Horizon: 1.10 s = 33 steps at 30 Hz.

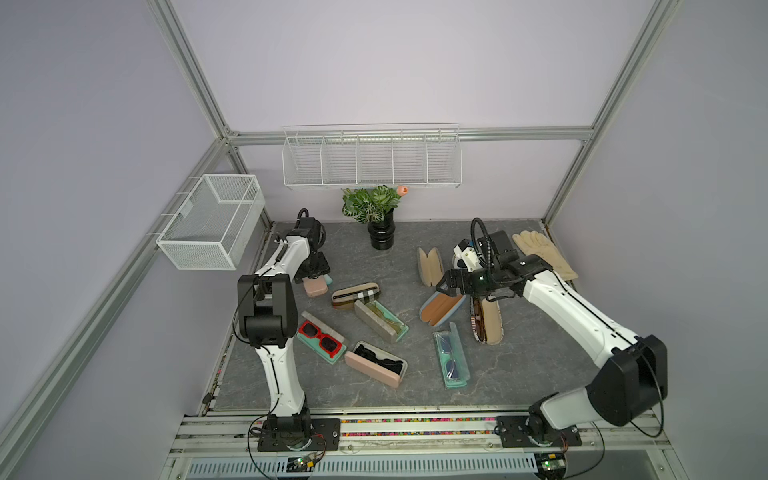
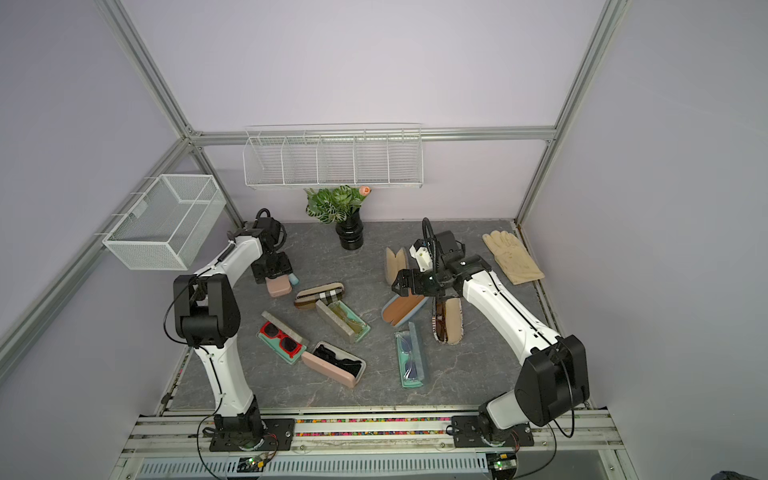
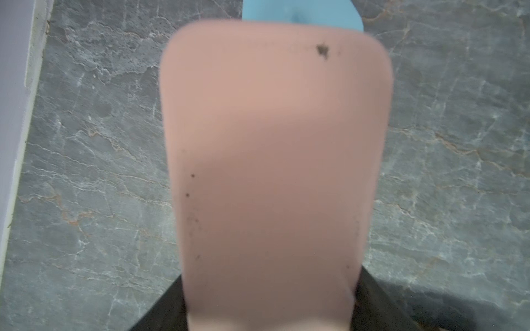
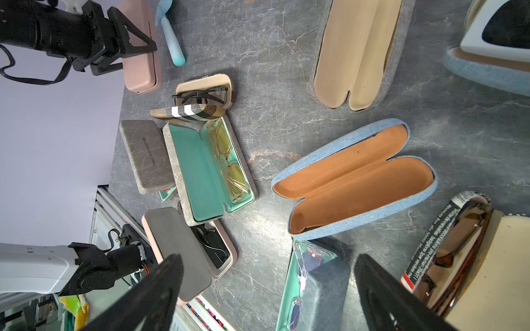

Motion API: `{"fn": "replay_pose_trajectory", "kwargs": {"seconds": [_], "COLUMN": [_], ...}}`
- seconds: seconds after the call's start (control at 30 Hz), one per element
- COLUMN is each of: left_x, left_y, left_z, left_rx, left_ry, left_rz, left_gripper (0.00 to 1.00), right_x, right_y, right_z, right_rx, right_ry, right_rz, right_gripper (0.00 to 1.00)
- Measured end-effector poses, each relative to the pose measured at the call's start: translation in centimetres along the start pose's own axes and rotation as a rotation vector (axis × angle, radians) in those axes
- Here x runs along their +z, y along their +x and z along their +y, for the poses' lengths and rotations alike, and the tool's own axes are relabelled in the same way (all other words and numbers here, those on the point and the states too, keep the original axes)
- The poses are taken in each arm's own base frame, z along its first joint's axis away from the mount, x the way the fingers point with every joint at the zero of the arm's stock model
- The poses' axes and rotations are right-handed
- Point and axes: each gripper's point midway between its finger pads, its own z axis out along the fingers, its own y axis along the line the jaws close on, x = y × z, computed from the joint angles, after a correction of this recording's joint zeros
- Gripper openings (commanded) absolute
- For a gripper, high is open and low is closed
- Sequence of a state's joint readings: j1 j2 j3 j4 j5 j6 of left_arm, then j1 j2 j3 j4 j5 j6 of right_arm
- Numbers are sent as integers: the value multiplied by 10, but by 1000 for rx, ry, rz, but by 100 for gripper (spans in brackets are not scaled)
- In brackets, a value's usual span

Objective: Close the glasses case
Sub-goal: Place the glasses case at the center of the board.

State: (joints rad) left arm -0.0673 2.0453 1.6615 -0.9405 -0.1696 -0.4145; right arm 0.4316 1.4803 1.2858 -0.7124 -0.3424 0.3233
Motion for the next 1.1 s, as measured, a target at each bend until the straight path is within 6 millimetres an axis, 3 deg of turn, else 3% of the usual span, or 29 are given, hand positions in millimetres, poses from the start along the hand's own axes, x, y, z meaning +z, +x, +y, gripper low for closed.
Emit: {"fn": "replay_pose_trajectory", "kwargs": {"seconds": [0.6, 0.87, 1.1], "left_x": [34, 36, 37], "left_y": [14, 11, 11], "left_z": [43, 41, 40], "left_rx": [-110, -126, -135], "left_ry": [-37, -25, -18], "left_rz": [57, 46, 44], "left_gripper": [52, 66, 70], "right_x": [9, 8, 8], "right_y": [0, -2, -2], "right_z": [-1, 0, 1], "right_rx": [8, 6, 5], "right_ry": [-10, -12, -12], "right_rz": [28, 23, 24], "right_gripper": [97, 97, 97]}}
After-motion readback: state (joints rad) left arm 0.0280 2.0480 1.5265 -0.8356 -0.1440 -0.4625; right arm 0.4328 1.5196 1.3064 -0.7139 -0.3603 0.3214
